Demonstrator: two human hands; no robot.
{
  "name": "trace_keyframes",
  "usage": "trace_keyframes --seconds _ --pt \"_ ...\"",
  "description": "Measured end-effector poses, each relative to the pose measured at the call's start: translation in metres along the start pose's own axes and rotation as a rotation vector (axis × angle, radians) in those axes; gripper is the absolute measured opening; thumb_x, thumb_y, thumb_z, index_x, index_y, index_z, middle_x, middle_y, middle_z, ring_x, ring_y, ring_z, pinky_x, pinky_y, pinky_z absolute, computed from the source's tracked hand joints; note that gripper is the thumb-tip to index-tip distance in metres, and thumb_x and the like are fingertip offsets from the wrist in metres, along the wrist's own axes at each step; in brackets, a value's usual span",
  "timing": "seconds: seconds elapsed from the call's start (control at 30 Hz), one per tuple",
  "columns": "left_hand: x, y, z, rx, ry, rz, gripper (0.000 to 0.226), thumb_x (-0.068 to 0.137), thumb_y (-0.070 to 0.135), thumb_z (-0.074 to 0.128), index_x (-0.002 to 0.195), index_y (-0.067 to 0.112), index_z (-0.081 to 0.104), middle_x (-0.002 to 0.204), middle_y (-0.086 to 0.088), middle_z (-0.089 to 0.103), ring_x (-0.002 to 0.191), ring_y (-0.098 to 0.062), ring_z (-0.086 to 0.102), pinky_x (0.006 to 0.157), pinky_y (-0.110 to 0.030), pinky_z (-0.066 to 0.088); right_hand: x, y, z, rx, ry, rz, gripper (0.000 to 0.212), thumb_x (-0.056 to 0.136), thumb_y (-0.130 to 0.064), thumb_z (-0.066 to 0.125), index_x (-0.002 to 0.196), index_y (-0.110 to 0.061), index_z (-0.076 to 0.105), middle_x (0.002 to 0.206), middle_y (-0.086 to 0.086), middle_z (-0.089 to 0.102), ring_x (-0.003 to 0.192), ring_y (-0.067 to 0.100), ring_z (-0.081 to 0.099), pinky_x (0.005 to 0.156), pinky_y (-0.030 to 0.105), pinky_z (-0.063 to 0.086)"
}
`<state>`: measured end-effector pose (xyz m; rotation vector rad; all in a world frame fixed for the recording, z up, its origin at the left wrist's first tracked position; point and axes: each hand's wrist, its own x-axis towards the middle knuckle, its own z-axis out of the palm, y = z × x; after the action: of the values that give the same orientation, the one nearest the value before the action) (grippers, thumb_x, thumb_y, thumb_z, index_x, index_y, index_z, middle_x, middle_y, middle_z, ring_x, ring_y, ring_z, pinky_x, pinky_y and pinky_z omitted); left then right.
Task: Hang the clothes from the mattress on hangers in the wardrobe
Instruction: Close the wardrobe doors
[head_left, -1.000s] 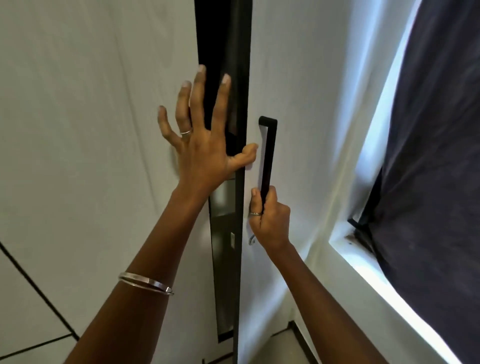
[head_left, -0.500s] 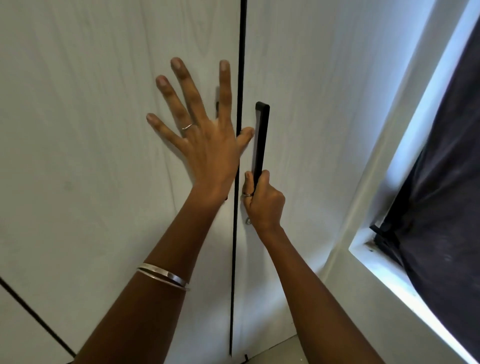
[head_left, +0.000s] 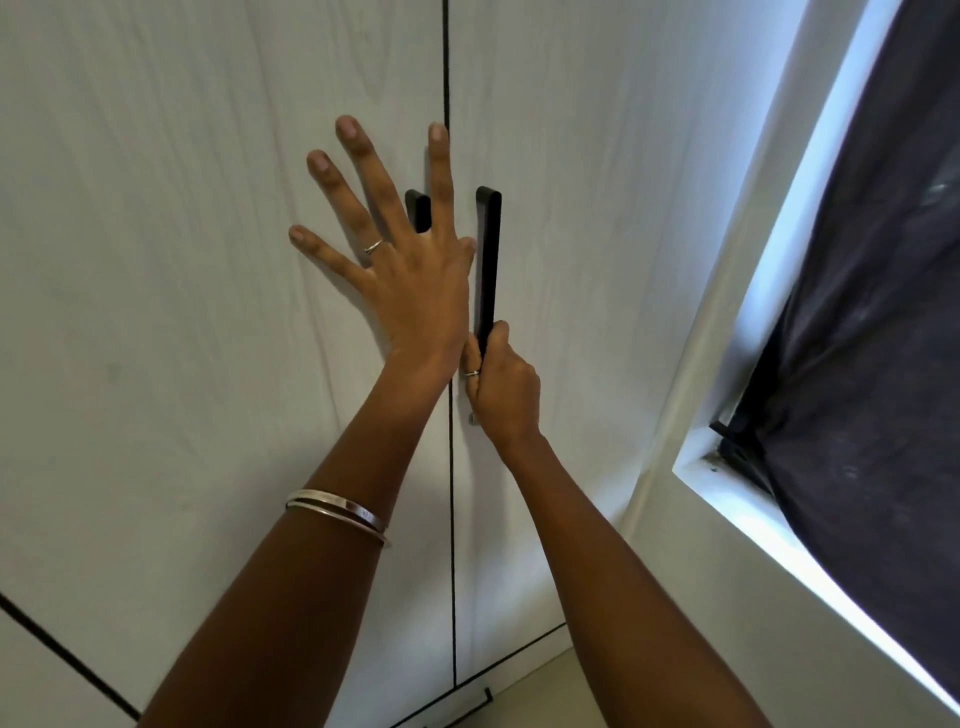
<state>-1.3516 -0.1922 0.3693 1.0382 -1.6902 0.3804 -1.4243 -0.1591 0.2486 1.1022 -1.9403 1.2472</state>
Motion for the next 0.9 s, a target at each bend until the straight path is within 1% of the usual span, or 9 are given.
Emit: trace_keyframes --seconds 0.17,0.23,0.33,0.4,0.47,0.53,0.67,0.8,0.9 --pt "-0.002 -0.002 -0.001 -0.007 -0.009 0.032 0.091 0.080 0.065 0.054 0.149 0.040 0.001 0.155 -0.020 0.019 0.140 -0.047 0.019 0.100 -0.076 0.017 0.001 -0.007 -0.023 0.013 -0.373 0.120 0.037 0.100 -0.035 0.044 0.120 -0.004 0.037 0.074 0.014 0.062 0.057 0.030 0.059 0.054 0.048 0.054" --pt "-0.005 -0.005 -0.002 -0.006 -0.012 0.054 0.091 0.081 0.060 0.057 0.149 0.040 0.000 0.155 -0.019 0.018 0.140 -0.046 0.018 0.101 -0.075 0.017 0.002 -0.010 -0.037 0.036 -0.502 0.190 0.034 0.098 -0.029 0.049 0.122 -0.009 0.033 0.084 0.016 0.063 0.063 0.031 0.062 0.059 0.049 0.056" --pt "-0.006 -0.010 -0.007 -0.041 -0.035 0.032 0.094 0.081 0.052 0.061 0.150 0.035 -0.001 0.158 -0.012 0.015 0.143 -0.039 0.016 0.105 -0.070 0.016 0.005 -0.013 -0.061 0.013 -0.599 0.222 0.033 0.097 -0.020 0.048 0.126 -0.011 0.036 0.089 0.015 0.062 0.066 0.025 0.061 0.061 0.042 0.056" --pt "-0.010 -0.019 -0.011 -0.093 -0.079 0.046 0.093 0.081 0.050 0.060 0.151 0.031 0.002 0.159 -0.007 0.010 0.145 -0.034 0.011 0.110 -0.065 0.010 0.002 -0.015 -0.072 0.024 -0.675 0.208 0.046 0.092 -0.010 0.056 0.133 -0.011 0.033 0.099 0.015 0.064 0.069 0.022 0.062 0.061 0.042 0.057" --pt "-0.014 -0.035 -0.018 -0.173 -0.143 0.136 0.085 0.084 0.045 0.058 0.151 0.028 0.009 0.160 -0.004 0.009 0.146 -0.030 0.008 0.113 -0.059 0.005 -0.005 -0.024 -0.077 -0.059 -0.713 0.226 0.051 0.093 -0.016 0.056 0.138 -0.011 0.031 0.108 0.018 0.062 0.084 0.030 0.064 0.068 0.045 0.057" --pt "-0.022 -0.053 -0.031 -0.354 -0.200 0.180 0.074 0.086 0.031 0.058 0.149 0.023 0.022 0.158 -0.006 0.016 0.145 -0.026 0.017 0.115 -0.052 0.014 -0.017 -0.040 -0.082 -0.213 -0.667 0.227 0.044 0.095 -0.022 0.051 0.135 -0.007 0.038 0.114 0.020 0.058 0.097 0.037 0.060 0.074 0.039 0.051" --pt "-0.056 -0.101 -0.070 -0.692 -0.297 0.069 0.053 0.087 0.014 0.054 0.139 0.017 0.043 0.133 -0.009 0.048 0.108 -0.020 0.057 0.090 -0.033 0.050 -0.055 -0.074 -0.086 -0.171 -0.540 0.322 0.029 0.097 -0.023 0.046 0.121 -0.011 0.054 0.120 0.019 0.056 0.105 0.037 0.057 0.083 0.036 0.046" --pt "-0.111 -0.191 -0.118 -0.647 -0.498 -0.094 0.032 0.089 0.018 0.049 0.118 0.019 0.061 0.092 0.002 0.067 0.073 -0.015 0.067 0.074 -0.037 0.056 -0.114 -0.112 -0.063 0.084 -0.637 0.372 0.013 0.087 -0.017 0.050 0.093 -0.019 0.062 0.094 0.009 0.067 0.079 0.029 0.067 0.073 0.043 0.058" --pt "-0.172 -0.280 -0.167 -0.559 -0.567 -0.348 0.027 0.086 0.010 0.048 0.101 0.015 0.069 0.074 0.000 0.068 0.059 -0.015 0.067 0.066 -0.036 0.058 -0.177 -0.155 -0.045 0.266 -0.823 0.374 0.015 0.086 -0.009 0.052 0.082 -0.018 0.064 0.080 0.009 0.069 0.061 0.022 0.068 0.057 0.037 0.059"
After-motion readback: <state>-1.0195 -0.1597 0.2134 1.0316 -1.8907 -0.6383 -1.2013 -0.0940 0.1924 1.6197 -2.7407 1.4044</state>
